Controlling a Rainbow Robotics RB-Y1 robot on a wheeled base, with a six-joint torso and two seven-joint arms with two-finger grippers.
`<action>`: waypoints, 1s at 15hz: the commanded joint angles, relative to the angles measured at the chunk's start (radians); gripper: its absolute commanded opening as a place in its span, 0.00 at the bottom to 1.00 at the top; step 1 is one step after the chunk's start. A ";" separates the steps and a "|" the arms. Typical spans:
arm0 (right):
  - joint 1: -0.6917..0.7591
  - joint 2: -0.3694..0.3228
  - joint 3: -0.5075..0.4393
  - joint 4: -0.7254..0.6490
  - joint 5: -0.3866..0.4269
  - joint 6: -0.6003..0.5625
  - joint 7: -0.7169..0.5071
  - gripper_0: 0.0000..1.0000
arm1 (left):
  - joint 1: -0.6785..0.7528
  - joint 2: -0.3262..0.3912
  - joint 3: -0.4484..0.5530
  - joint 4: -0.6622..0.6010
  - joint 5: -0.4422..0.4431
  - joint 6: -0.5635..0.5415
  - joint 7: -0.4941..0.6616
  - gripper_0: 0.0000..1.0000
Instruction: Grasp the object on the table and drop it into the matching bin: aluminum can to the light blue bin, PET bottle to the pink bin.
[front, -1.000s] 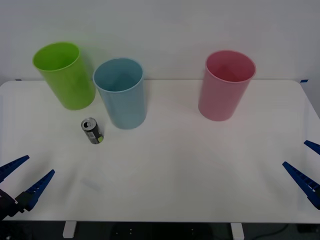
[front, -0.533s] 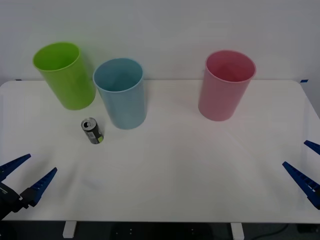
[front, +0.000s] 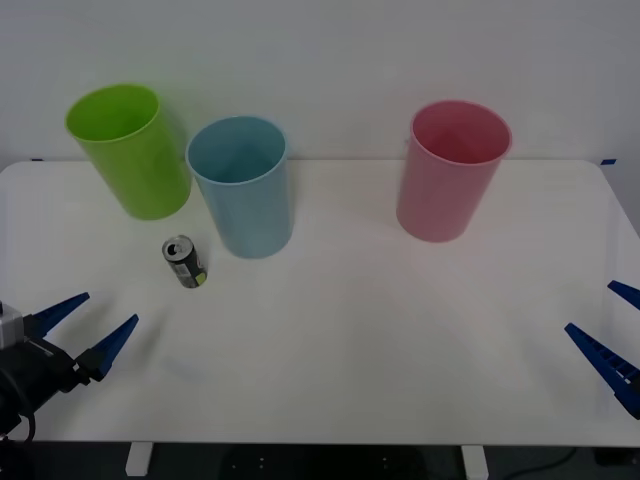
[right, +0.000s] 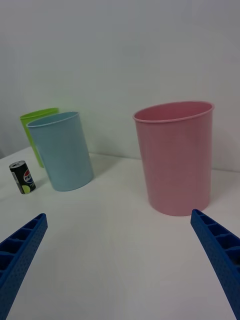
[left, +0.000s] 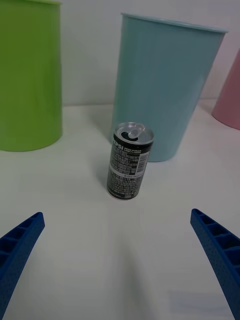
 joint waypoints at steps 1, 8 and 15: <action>0.000 0.000 0.000 0.000 0.000 0.000 0.000 1.00 | -0.058 0.000 -0.020 0.063 -0.005 0.008 -0.010 1.00; 0.000 0.000 0.000 0.000 0.000 0.000 0.000 1.00 | -0.181 -0.010 -0.066 0.205 -0.014 0.043 -0.083 1.00; 0.000 0.000 0.000 0.000 0.000 0.000 0.000 1.00 | -0.230 -0.064 -0.112 0.219 -0.016 0.138 -0.096 1.00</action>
